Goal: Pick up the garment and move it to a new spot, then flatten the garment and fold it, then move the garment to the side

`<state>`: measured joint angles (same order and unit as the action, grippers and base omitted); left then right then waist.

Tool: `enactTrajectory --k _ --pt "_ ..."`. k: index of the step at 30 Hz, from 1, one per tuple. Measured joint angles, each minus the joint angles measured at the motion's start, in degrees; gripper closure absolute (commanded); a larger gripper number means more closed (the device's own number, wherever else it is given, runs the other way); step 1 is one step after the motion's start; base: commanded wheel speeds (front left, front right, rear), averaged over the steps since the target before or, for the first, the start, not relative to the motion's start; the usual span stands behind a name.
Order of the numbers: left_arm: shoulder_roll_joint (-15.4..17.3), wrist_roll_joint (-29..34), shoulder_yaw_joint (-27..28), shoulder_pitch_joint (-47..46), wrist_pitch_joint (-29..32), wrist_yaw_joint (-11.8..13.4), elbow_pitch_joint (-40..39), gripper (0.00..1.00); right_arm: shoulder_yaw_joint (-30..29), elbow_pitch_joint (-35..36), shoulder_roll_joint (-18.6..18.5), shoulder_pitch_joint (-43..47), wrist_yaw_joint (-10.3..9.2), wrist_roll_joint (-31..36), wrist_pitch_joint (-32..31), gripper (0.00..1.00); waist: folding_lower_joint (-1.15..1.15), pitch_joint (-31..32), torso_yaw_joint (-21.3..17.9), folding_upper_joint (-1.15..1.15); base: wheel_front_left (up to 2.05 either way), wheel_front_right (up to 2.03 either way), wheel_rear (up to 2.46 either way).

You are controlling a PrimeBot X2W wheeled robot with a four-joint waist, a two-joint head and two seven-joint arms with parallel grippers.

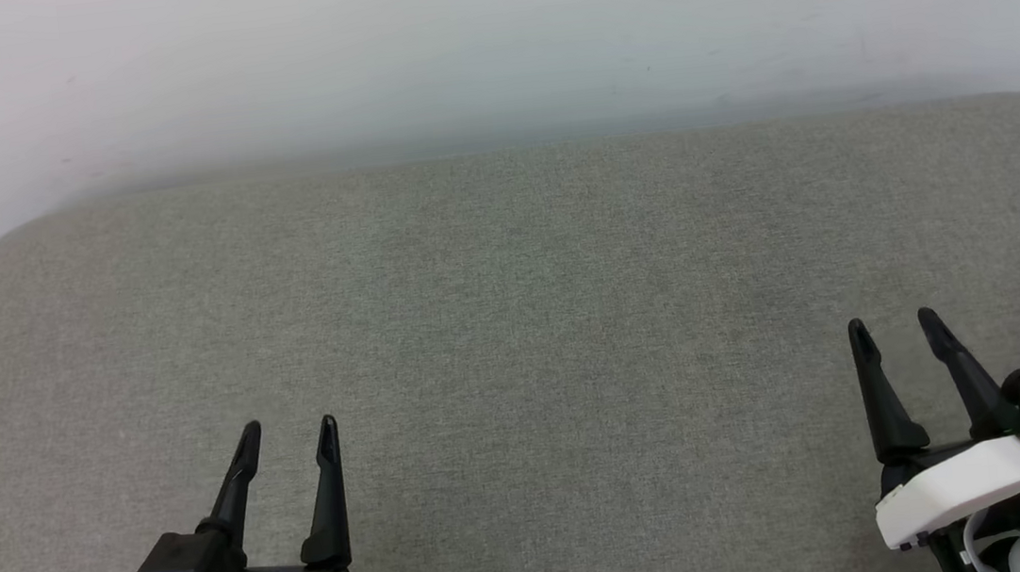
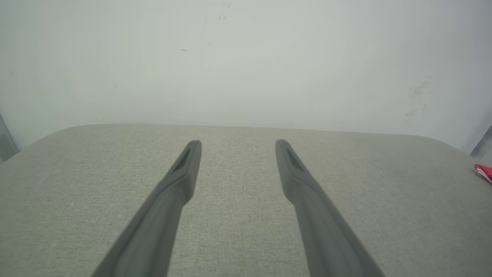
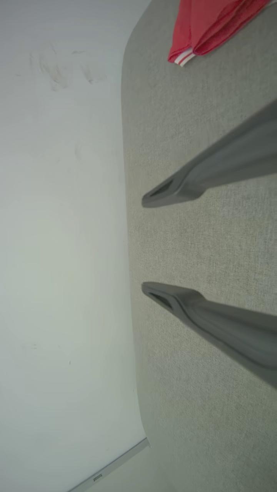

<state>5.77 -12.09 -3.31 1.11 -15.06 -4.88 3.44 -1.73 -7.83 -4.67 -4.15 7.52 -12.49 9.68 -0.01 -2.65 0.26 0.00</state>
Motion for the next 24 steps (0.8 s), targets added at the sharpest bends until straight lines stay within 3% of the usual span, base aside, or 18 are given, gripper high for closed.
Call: enactTrajectory --k 24 --pt "-2.59 2.92 5.27 0.01 0.00 -1.45 0.38 0.00 2.23 -3.14 0.48 -0.73 0.00 0.32 1.97 0.00 0.01 0.20 -0.36 0.00 0.00 0.00 0.00"
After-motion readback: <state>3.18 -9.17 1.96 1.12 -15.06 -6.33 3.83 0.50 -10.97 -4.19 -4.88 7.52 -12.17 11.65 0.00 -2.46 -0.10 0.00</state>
